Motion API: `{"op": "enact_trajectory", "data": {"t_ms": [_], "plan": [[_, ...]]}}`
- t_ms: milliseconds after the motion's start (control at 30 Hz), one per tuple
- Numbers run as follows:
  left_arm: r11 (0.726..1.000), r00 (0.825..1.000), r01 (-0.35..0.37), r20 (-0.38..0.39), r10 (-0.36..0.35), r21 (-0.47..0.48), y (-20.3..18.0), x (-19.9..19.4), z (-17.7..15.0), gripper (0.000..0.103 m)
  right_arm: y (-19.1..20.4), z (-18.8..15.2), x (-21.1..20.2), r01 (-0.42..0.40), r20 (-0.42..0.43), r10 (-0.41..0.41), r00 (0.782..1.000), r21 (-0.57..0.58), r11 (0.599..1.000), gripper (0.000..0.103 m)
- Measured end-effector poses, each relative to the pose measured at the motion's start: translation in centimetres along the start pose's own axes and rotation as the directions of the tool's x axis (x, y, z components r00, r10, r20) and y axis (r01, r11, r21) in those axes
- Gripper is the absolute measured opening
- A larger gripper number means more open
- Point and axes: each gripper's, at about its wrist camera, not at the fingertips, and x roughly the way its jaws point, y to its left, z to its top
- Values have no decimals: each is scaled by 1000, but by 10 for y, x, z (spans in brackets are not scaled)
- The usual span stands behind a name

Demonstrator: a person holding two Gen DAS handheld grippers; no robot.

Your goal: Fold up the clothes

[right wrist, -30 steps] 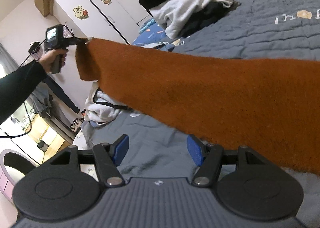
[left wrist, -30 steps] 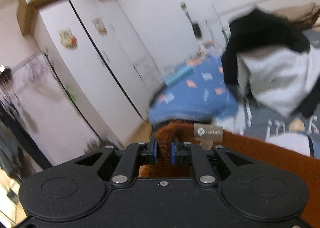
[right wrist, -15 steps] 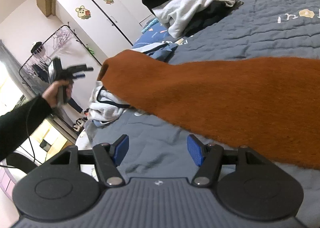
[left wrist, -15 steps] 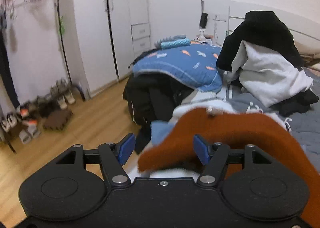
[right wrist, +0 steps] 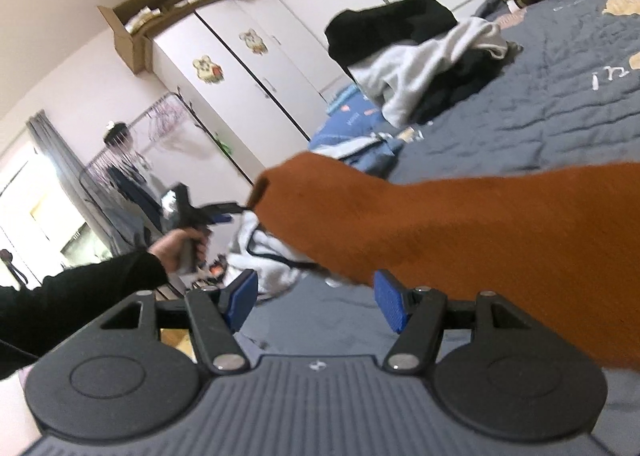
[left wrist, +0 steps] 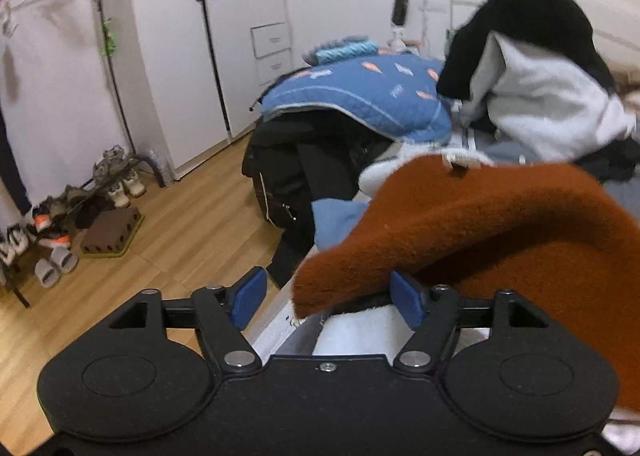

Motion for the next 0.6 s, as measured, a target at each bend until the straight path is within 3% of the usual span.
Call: {"op": "enact_trajectory", "data": {"t_ms": [67, 100, 133, 167, 200, 433, 600], "plan": [[1000, 1000, 2, -14, -2, 18, -4, 9, -1, 68, 0, 2, 0, -10, 12, 10, 1000, 16, 1000, 63], [1000, 1000, 9, -21, -9, 14, -4, 13, -2, 58, -1, 3, 0, -11, 17, 11, 1000, 22, 1000, 64], [1000, 999, 24, -28, -24, -10, -3, 15, -1, 36, -1, 3, 0, -11, 22, 11, 1000, 25, 1000, 64], [999, 999, 38, -30, -39, -33, -2, 16, -1, 21, -1, 4, -1, -11, 27, 10, 1000, 26, 1000, 64], [997, 998, 53, -25, -54, -54, -1, 14, 1, 12, -1, 5, -2, -11, 32, 10, 999, 28, 1000, 64], [996, 991, 84, 106, -82, -17, -14, -40, 22, 11, -2, 12, -13, 7, 81, -10, 997, 40, 999, 64], [964, 954, 235, 160, -254, 128, -71, -110, 39, 11, -2, 21, -28, 35, 122, -39, 992, 38, 999, 64]]}}
